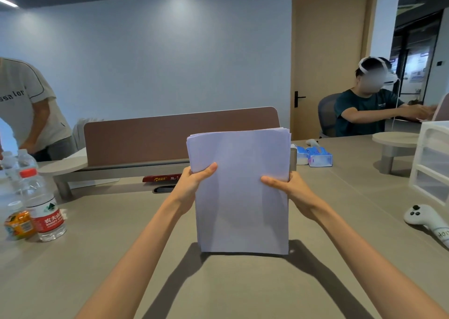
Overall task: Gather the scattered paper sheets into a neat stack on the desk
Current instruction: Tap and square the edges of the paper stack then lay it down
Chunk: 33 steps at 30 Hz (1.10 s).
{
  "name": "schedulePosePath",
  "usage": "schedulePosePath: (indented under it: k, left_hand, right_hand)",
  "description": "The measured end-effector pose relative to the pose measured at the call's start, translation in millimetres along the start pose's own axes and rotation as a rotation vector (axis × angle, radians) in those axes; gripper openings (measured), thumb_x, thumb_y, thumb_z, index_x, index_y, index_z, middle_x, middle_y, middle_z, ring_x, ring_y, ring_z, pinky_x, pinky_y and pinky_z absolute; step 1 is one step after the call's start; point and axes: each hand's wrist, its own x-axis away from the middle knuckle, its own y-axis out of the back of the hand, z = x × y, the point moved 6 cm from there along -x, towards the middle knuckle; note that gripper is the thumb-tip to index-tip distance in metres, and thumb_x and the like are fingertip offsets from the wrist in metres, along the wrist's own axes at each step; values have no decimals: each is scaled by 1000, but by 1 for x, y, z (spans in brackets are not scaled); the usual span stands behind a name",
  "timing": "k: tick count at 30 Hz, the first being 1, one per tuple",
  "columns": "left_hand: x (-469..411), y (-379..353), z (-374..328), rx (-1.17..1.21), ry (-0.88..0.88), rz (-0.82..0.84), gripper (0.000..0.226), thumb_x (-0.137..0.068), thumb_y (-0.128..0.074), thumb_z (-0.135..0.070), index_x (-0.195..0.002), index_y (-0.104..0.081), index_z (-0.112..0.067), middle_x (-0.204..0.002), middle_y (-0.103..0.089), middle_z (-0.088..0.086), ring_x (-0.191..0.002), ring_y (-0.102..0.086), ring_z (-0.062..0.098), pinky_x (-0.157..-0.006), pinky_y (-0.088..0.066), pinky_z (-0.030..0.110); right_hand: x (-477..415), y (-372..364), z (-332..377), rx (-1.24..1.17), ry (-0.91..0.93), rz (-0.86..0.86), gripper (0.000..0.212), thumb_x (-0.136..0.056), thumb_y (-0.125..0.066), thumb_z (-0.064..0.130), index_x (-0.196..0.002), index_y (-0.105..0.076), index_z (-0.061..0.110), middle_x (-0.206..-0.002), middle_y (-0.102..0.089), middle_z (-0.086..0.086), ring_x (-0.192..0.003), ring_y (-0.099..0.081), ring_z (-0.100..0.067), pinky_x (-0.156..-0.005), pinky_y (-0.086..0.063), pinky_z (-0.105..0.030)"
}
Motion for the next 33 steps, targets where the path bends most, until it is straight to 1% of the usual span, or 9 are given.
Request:
schedulePosePath:
  k: [3, 6, 8, 11, 16, 22, 26, 31, 33]
  left_hand:
    - [0, -4, -23, 22, -51, -52, 29, -91, -63, -27, -116, -65, -12, -108, -72, 8, -99, -70, 27, -86, -56, 44]
    - [-1, -7, -35, 47, -99, -62, 30, -92, -62, -26, -117, -65, -9, -107, -73, 8, -96, -71, 25, -82, -58, 38]
    - [4, -12, -14, 69, -62, -24, 35, -91, -65, -24, -121, -62, -6, -112, -71, 11, -101, -69, 28, -85, -57, 39]
    - [15, -20, 41, 74, 72, 41, 50, -81, -70, -26, -126, -59, -7, -119, -68, 12, -112, -64, 32, -95, -52, 45]
    - [4, -19, 38, 26, 95, 29, 70, -72, -79, -42, -131, -54, -15, -126, -65, 6, -113, -64, 23, -99, -49, 44]
    - [16, -20, 66, 117, 134, -77, 52, -68, -77, -26, -117, -66, -12, -115, -71, 8, -110, -65, 28, -94, -52, 42]
    - [14, -21, 65, 148, 104, -139, 47, -69, -81, -27, -112, -68, -12, -108, -74, 6, -101, -70, 23, -81, -57, 34]
    - [22, -9, 68, 185, 60, -279, 54, -74, -72, -40, -115, -64, -6, -108, -73, 11, -96, -71, 30, -84, -57, 43]
    - [28, -9, 75, 204, 72, -311, 60, -78, -65, -49, -118, -62, -4, -110, -72, 13, -96, -71, 32, -83, -58, 44]
  right_hand:
    - [1, 1, 27, 16, 162, -131, 24, -87, -67, 29, -108, -65, 18, -98, -71, -1, -88, -69, -22, -67, -58, -28]
    - [8, 1, 46, 180, 324, -260, 24, -91, -61, 33, -109, -65, 17, -94, -69, 5, -82, -67, -16, -66, -58, -28]
    - [17, -1, 26, 145, 281, -280, 25, -89, -66, 28, -112, -62, 17, -97, -69, 5, -82, -68, -12, -65, -57, -24]
    - [32, -4, -24, -107, 117, -273, 24, -77, -79, 16, -97, -68, 11, -85, -75, 4, -78, -70, -17, -59, -53, -18]
    - [24, -5, -15, -116, 128, -288, 20, -86, -69, 14, -105, -66, 12, -93, -72, 2, -81, -69, -16, -61, -53, -15]
    - [32, -11, -52, -231, 25, -374, 9, -78, -76, 11, -83, -70, 17, -80, -74, 6, -74, -70, -14, -59, -54, -16]
    - [29, -8, -45, -186, 32, -390, 15, -80, -76, 18, -92, -70, 12, -89, -72, -3, -78, -69, -17, -61, -55, -16]
    - [32, -4, -39, -198, 54, -353, 17, -75, -81, 16, -86, -69, 13, -86, -73, 0, -66, -70, -6, -58, -55, -19]
    - [34, -3, -41, -203, 35, -361, 23, -71, -84, 19, -87, -69, 11, -87, -74, -3, -69, -70, -12, -61, -57, -24]
